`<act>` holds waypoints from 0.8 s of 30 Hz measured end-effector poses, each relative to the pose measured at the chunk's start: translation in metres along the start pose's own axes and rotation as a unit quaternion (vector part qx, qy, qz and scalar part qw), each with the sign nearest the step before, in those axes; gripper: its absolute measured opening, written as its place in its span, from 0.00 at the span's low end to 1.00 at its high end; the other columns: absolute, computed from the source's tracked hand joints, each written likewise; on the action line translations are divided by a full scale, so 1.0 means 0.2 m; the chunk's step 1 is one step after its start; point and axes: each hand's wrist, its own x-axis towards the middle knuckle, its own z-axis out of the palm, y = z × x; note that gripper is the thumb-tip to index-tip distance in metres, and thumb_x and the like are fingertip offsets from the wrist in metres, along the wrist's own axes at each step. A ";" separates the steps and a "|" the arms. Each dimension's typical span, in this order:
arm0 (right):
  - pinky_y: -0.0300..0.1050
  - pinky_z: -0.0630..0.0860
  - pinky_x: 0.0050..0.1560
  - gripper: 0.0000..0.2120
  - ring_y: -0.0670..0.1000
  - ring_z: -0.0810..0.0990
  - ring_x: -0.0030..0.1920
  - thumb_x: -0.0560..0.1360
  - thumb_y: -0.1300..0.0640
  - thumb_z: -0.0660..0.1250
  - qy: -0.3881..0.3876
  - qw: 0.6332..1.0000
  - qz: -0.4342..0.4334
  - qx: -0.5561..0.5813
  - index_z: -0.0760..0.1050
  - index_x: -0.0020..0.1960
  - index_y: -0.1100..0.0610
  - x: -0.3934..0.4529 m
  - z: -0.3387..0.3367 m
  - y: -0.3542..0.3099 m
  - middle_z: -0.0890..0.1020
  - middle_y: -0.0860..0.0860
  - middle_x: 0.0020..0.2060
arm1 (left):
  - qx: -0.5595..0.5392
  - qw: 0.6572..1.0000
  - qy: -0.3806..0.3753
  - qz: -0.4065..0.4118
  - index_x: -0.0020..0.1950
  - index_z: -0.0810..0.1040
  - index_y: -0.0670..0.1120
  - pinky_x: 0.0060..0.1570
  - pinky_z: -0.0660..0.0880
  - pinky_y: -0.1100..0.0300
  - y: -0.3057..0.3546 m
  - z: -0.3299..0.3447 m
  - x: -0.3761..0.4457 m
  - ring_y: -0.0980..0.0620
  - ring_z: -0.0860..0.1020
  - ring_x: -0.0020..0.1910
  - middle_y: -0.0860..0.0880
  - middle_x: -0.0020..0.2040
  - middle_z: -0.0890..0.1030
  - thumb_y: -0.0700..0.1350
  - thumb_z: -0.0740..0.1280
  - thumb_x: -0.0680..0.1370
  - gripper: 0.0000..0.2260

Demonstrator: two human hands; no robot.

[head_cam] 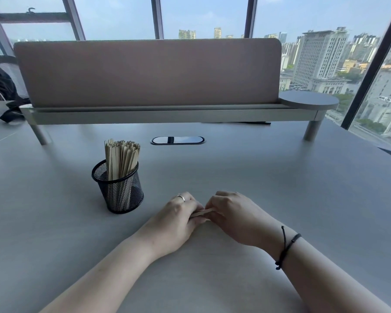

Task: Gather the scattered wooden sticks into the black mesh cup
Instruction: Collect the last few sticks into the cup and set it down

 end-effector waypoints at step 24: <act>0.39 0.72 0.46 0.03 0.46 0.78 0.44 0.73 0.54 0.72 -0.004 0.990 0.106 0.088 0.81 0.42 0.47 0.02 0.02 -0.01 0.78 0.45 0.41 | -0.285 0.901 0.295 -0.145 0.30 0.59 0.52 0.25 0.59 0.55 -0.04 -0.15 -0.01 0.51 0.58 0.24 0.52 0.25 0.59 0.67 0.65 0.75 0.26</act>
